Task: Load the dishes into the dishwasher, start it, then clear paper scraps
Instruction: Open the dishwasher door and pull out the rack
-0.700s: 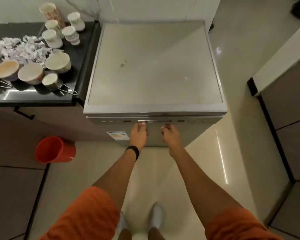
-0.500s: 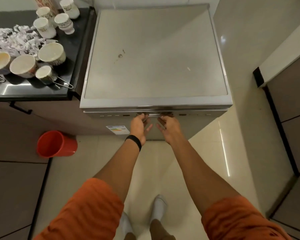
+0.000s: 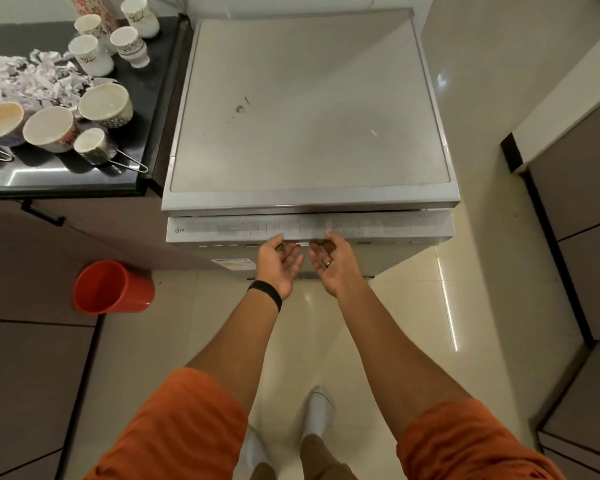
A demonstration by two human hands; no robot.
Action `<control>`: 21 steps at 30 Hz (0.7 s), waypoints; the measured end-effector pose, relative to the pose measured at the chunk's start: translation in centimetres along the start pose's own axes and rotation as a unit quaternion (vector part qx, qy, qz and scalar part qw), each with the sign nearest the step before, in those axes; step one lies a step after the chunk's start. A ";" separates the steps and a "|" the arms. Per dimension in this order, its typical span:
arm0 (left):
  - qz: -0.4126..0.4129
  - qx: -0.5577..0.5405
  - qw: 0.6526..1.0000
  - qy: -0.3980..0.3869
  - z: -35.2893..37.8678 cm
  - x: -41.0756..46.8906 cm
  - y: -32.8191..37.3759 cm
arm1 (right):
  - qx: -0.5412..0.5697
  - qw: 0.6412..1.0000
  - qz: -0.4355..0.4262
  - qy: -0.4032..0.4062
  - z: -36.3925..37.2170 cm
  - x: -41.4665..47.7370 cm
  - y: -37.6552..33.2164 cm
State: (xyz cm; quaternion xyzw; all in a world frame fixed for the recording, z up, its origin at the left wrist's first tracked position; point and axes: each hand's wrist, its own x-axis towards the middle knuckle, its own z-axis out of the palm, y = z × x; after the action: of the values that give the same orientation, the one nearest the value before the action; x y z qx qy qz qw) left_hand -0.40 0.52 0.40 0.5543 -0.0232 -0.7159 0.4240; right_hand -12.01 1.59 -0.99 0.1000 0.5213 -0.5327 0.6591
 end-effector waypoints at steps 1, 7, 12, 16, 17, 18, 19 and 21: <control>0.013 0.046 0.999 0.022 -0.6 -0.4 -0.6 | -0.002 1.000 0.003 0.012 -0.5 -0.2 0.6; 0.361 0.485 0.792 0.081 -4.0 -3.1 -2.9 | -0.027 0.997 -0.003 0.071 -2.8 -2.3 3.7; 0.413 0.762 0.498 -0.019 -4.9 0.5 0.4 | -0.070 0.995 -0.010 0.066 -5.1 -4.0 5.4; 0.292 0.860 0.411 -0.074 -6.4 1.9 0.3 | -0.399 0.909 -0.074 0.092 -7.3 -5.6 5.8; 0.288 0.863 0.409 -0.071 -6.7 1.8 0.0 | -0.503 0.848 -0.139 0.097 -7.6 -5.6 5.8; 0.294 0.862 0.408 -0.066 -7.0 1.7 -0.4 | -0.573 0.787 -0.207 0.097 -7.7 -5.7 5.8; 0.302 0.861 0.405 -0.061 -7.3 1.6 -0.7 | -0.608 0.740 -0.274 0.087 -7.5 -5.7 5.5; 0.312 0.860 0.399 -0.058 -7.8 1.2 -1.2 | -0.647 0.652 -0.393 0.045 -6.5 -5.2 4.4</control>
State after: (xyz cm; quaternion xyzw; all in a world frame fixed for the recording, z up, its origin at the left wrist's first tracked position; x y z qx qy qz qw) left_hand 5.19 3.90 -4.13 0.5372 -0.8226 -0.1655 -0.0860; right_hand -11.65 10.95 -1.54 -0.5420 0.7535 -0.2649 0.2613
